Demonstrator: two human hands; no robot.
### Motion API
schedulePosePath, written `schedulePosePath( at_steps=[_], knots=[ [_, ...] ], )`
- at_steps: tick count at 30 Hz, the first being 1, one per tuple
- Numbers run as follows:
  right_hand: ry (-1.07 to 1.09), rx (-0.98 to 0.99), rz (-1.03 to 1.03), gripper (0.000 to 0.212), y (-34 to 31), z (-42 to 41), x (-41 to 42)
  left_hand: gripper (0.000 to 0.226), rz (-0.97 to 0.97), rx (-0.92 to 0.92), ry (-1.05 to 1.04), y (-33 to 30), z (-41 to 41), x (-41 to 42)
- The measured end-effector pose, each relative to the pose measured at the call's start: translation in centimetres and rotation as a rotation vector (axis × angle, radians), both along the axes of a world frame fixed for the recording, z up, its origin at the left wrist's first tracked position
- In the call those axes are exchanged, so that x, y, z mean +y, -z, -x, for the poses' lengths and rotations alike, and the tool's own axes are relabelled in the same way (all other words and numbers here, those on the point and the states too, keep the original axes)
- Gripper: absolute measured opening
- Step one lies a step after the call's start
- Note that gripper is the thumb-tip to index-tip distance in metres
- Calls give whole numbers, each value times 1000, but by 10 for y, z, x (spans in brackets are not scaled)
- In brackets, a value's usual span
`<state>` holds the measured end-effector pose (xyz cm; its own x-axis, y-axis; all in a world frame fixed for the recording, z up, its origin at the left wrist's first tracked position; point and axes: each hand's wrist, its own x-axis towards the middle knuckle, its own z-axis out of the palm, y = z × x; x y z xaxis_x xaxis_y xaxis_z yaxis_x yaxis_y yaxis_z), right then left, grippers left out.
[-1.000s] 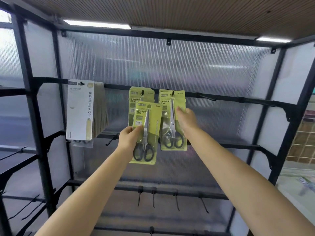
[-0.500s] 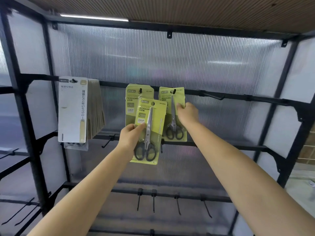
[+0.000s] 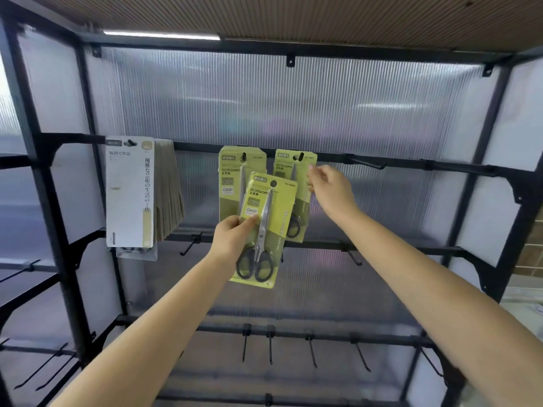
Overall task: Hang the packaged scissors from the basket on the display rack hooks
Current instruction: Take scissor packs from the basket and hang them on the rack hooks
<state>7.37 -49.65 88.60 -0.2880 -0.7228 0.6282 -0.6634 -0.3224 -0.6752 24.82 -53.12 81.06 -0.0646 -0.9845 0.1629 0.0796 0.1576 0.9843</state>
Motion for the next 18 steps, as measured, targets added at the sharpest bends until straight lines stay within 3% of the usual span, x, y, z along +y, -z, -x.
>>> schedulePosePath(
  at_steps=[4, 11, 15, 18],
  knots=[
    [-85, 159, -86, 24, 1, -1, 26, 27, 13, -5, 21, -1, 5, 13],
    [-152, 173, -185, 17, 3, -6, 47, 27, 17, -9, 69, -2, 15, 30],
    [18, 276, -64, 14, 0, -1, 53, 24, 18, -6, 93, -2, 20, 36],
    [75, 304, -42, 26, -4, 6, 52, 23, 31, -2, 104, -2, 21, 39]
  ],
)
